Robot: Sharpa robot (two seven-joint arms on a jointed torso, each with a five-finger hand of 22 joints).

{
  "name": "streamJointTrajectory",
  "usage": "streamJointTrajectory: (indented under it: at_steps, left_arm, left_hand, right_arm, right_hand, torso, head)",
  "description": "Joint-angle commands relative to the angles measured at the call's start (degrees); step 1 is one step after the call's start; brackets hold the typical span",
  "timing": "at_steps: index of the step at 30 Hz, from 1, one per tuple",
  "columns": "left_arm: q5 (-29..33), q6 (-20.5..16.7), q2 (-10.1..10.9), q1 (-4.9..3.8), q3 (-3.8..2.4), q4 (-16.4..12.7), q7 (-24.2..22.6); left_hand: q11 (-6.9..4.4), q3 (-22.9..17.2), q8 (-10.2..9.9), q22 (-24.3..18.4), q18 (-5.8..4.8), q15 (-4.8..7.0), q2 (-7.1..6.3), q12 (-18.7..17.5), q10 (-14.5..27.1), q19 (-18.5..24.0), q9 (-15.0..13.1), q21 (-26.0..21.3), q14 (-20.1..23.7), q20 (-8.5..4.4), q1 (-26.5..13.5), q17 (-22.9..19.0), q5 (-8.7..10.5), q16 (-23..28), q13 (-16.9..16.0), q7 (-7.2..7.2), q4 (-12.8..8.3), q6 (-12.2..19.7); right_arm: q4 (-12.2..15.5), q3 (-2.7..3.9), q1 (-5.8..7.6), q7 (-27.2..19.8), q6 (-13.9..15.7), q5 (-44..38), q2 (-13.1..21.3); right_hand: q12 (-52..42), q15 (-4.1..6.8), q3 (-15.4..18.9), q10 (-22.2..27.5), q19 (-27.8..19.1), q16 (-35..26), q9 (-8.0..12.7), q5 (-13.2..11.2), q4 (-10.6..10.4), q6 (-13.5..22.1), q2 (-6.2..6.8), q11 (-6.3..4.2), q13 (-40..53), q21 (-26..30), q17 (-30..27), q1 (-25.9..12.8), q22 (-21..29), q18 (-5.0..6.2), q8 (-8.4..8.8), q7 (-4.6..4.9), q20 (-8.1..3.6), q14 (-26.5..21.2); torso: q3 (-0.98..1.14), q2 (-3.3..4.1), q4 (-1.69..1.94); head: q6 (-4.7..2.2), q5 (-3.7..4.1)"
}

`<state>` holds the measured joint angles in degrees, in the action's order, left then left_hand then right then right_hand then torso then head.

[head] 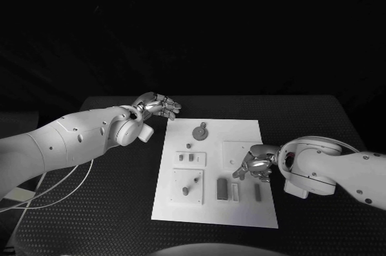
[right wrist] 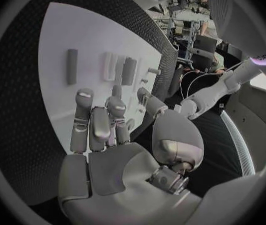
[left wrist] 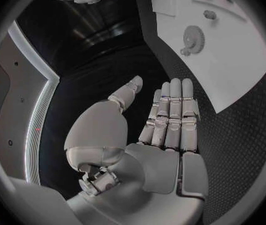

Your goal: Assemble the parts on the task board

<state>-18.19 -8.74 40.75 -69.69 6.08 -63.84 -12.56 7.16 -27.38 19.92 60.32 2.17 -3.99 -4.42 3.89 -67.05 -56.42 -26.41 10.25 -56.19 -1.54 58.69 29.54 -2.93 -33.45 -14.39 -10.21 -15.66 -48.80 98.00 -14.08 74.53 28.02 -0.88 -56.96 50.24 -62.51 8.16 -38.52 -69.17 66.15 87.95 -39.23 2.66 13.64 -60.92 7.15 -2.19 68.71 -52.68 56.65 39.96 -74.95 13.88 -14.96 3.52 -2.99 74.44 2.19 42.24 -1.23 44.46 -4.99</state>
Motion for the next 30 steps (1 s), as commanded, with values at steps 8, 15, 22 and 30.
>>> streamJointTrajectory:
  at_steps: [8,15,22,30]
  left_arm:
    - [0.33,0.45,-0.22,-0.03,-0.02,0.12,-0.72]
    - [0.33,0.59,-0.41,0.02,-0.02,0.23,-0.78]
    - [0.33,0.52,-0.27,0.03,-0.02,-0.02,-0.88]
    - [0.34,0.55,-0.05,0.02,-0.02,-0.3,-0.85]
  left_hand:
    - [-0.08,0.14,0.32,0.07,1.11,-0.14,0.16,0.39,0.18,-0.49,0.07,-0.19,-0.48,-0.01,-0.46,0.11,0.03,0.21,0.06,0.09,0.17,0.27]
    - [-0.08,0.14,0.33,0.08,1.11,-0.14,0.18,0.39,0.17,-0.5,0.08,-0.2,-0.49,-0.01,-0.48,0.15,0.03,0.23,0.06,0.1,0.19,0.27]
    - [-0.08,0.16,0.34,0.09,1.1,-0.14,0.18,0.39,0.17,-0.5,0.09,-0.21,-0.5,0.0,-0.53,0.18,0.03,0.25,0.06,0.09,0.21,0.27]
    - [-0.08,0.18,0.35,0.1,1.1,-0.14,0.16,0.4,0.16,-0.5,0.1,-0.22,-0.5,0.0,-0.57,0.21,0.03,0.28,0.05,0.1,0.22,0.26]
  right_arm:
    - [0.43,-0.13,0.25,0.77,-4.14,-2.97,4.73]
    - [0.73,-0.14,-0.01,2.54,-7.1,-8.02,6.57]
    - [0.55,-0.14,-1.29,2.83,-8.52,-11.53,6.69]
    - [-0.01,-0.14,-3.59,2.94,-7.97,-12.96,5.63]
  right_hand:
    - [-2.78,0.03,1.08,-2.45,0.44,-0.45,-0.65,0.18,2.74,-1.28,-1.02,-0.2,1.53,-0.19,0.47,4.83,-0.8,1.12,-0.48,0.41,0.06,0.92]
    - [-2.84,0.05,2.12,-2.49,0.45,-0.5,-0.71,0.19,1.56,-1.45,-1.51,-0.24,1.42,0.01,0.57,3.65,-0.72,1.12,-0.41,0.36,0.31,1.04]
    - [-2.84,0.09,2.74,-2.45,0.38,-0.56,-0.66,0.19,-0.62,-1.59,-1.53,-0.29,1.28,0.26,0.59,1.31,-0.69,1.12,-0.22,0.31,0.38,1.03]
    - [-3.05,0.15,2.93,-2.48,0.27,-0.55,-0.6,0.19,-2.83,-1.73,-0.76,-0.35,1.31,0.42,0.79,-1.29,-0.75,1.12,-0.02,0.25,0.3,1.05]
  torso:
    - [0.03,-0.01,-0.02]
    - [-0.06,-0.07,-0.06]
    - [-0.01,-0.05,0.04]
    - [-0.05,0.09,0.11]
  head:
    - [-0.98,1.11]
    - [-1.33,1.74]
    - [-1.38,2.08]
    - [-1.28,2.19]
